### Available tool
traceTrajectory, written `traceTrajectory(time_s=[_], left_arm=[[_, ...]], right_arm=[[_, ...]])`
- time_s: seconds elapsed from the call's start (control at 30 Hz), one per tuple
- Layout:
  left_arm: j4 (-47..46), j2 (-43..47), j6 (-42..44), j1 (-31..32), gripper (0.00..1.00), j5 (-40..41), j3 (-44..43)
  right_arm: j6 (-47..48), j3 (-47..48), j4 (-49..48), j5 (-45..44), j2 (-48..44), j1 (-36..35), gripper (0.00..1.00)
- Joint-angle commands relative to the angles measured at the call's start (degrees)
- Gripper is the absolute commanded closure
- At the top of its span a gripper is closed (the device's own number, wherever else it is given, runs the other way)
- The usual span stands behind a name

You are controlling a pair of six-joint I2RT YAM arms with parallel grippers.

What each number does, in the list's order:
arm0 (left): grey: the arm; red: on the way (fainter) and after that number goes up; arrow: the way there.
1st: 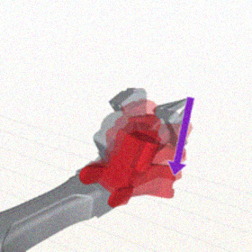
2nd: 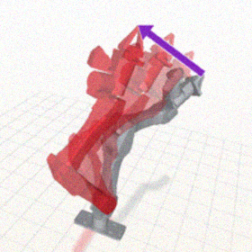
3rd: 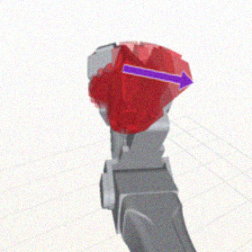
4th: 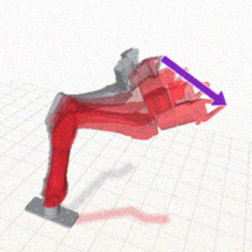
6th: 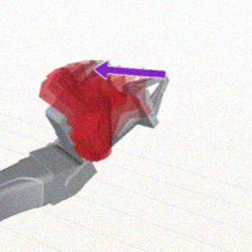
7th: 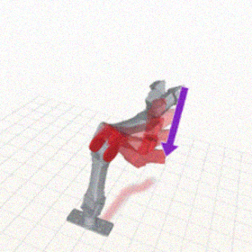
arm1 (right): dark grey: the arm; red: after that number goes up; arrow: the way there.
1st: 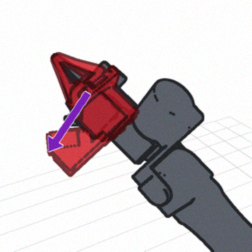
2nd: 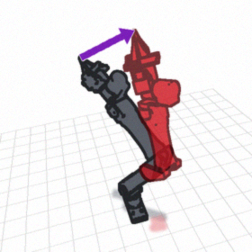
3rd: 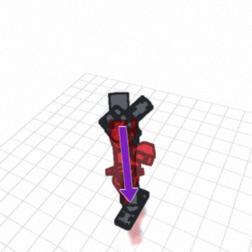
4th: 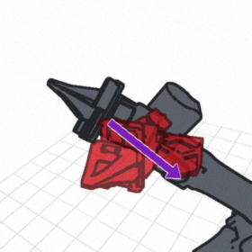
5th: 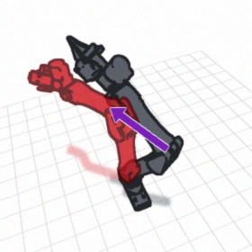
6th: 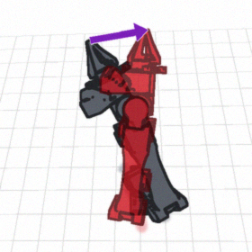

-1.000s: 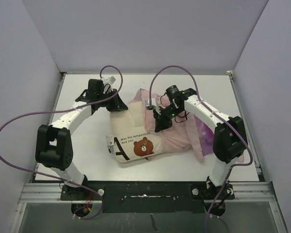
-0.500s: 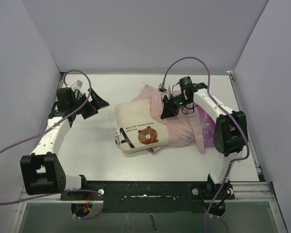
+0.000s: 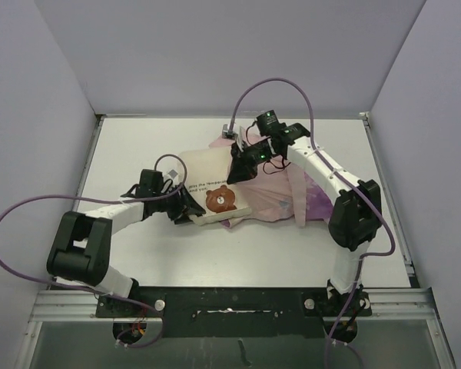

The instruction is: Put the pillow into the pillowcase

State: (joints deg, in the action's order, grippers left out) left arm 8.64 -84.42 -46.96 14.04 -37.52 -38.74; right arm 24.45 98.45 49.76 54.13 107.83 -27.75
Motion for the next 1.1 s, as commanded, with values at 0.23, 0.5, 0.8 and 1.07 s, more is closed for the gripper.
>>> traceTrajectory(time_s=[0.23,0.5,0.8,1.07], left_arm=[[-33.5,5.6,-0.5,4.8,1.00,-3.5,-14.4],[-31.6,11.6,2.6,4.6,1.00,3.3,-6.6],[-33.1,6.7,5.0,7.0,1.00,5.6,-5.2],[-31.4,7.8,11.4,10.7,1.00,9.7,-2.1]], right_arm=[[-8.3,21.1,-9.8,4.7,-1.0,-8.7,1.00],[-9.0,7.4,-10.4,-1.9,-2.8,2.5,1.00],[-13.7,3.5,-15.2,-1.4,-5.1,-11.0,1.00],[-7.0,0.7,-11.0,-2.2,-6.2,-13.8,1.00]])
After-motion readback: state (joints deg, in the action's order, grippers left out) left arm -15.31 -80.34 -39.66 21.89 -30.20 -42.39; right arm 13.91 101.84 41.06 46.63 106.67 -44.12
